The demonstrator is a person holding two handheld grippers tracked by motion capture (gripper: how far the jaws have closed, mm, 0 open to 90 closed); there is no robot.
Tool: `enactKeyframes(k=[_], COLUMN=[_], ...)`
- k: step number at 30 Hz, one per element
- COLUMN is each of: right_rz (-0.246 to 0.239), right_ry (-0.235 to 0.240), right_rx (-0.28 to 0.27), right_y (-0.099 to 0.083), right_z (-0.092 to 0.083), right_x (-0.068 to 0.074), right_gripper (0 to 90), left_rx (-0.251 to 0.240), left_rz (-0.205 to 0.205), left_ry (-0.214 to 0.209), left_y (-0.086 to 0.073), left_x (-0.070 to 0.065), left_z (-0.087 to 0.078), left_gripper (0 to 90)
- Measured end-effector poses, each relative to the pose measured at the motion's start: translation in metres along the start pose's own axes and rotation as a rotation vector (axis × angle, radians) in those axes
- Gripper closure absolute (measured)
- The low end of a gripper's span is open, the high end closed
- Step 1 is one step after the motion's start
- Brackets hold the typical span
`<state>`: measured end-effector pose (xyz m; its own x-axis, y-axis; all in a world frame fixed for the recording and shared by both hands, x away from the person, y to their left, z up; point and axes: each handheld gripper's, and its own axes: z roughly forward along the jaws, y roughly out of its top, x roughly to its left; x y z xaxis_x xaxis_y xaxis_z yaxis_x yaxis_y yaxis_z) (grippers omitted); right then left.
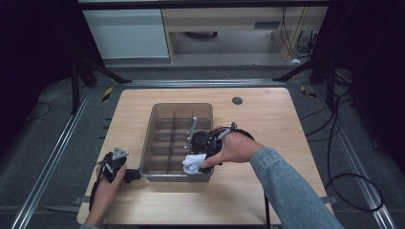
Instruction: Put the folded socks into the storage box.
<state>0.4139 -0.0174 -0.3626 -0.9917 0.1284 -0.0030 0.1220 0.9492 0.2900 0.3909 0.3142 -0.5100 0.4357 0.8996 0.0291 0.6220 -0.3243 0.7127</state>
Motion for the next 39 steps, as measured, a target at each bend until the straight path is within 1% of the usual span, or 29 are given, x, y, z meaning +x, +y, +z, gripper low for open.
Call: enactKeyframes(k=[6,11,12,14,15,16,17,19,22,26,27,28,29,30,33,39], right_rz=[0.015,0.019,0.023,0.018,0.024,0.025,0.025,0.031,0.021,0.008,0.007,0.007,0.007,0.007,0.006,0.001], right_ry=[-0.022,-0.04,-0.044,-0.053,-0.075,-0.083,-0.083,-0.105,-0.127,-0.15,-0.156,-0.156,-0.158,-0.158,-0.148,-0.122], right_rx=[-0.005,0.007,0.007,0.008,0.018,0.015,0.015,0.014,0.016,0.015,0.009,0.009,0.001,0.001,-0.011,-0.007], right_y=[-0.01,-0.018,-0.018,-0.02,-0.02,-0.02,-0.02,-0.018,-0.014,-0.006,-0.002,-0.002,0.002,0.002,0.008,0.015], right_z=[-0.011,-0.023,-0.026,-0.032,-0.038,-0.04,-0.04,-0.044,-0.049,-0.053,-0.055,-0.055,-0.055,-0.055,-0.054,-0.044], right_x=[-0.001,-0.003,-0.004,-0.006,-0.008,-0.01,-0.01,-0.012,-0.015,-0.018,-0.019,-0.019,-0.02,-0.02,-0.021,-0.021], right_gripper=[28.2,33.7,36.3,39.6,45.2,47.7,47.7,53.3,63.4,73.7,79.5,79.5,83.2,83.2,89.3,90.0], left_rx=[0.002,0.002,0.001,0.002,0.001,0.001,0.001,0.0,0.001,0.001,0.001,0.001,0.001,0.001,-0.001,-0.002], left_rz=[0.001,0.001,0.001,0.001,0.001,0.001,0.001,0.001,0.001,0.001,0.001,0.001,0.001,0.001,-0.002,-0.002], left_ry=[0.0,0.0,0.0,0.0,0.0,0.0,0.0,0.0,0.0,0.0,0.0,0.0,0.0,0.0,0.0,0.0], left_y=[0.0,0.0,0.0,0.0,0.0,0.0,0.0,0.0,0.0,0.0,0.0,0.0,0.0,0.0,0.0,0.0], left_x=[0.0,0.0,0.0,0.0,0.0,0.0,0.0,0.0,0.0,0.0,0.0,0.0,0.0,0.0,0.0,0.0], left_z=[0.0,0.0,0.0,0.0,0.0,0.0,0.0,0.0,0.0,0.0,0.0,0.0,0.0,0.0,0.0,0.0], left_gripper=[0.0,0.0,0.0,0.0,0.0,0.0,0.0,0.0,0.0,0.0,0.0,0.0,0.0,0.0,0.0,0.0])
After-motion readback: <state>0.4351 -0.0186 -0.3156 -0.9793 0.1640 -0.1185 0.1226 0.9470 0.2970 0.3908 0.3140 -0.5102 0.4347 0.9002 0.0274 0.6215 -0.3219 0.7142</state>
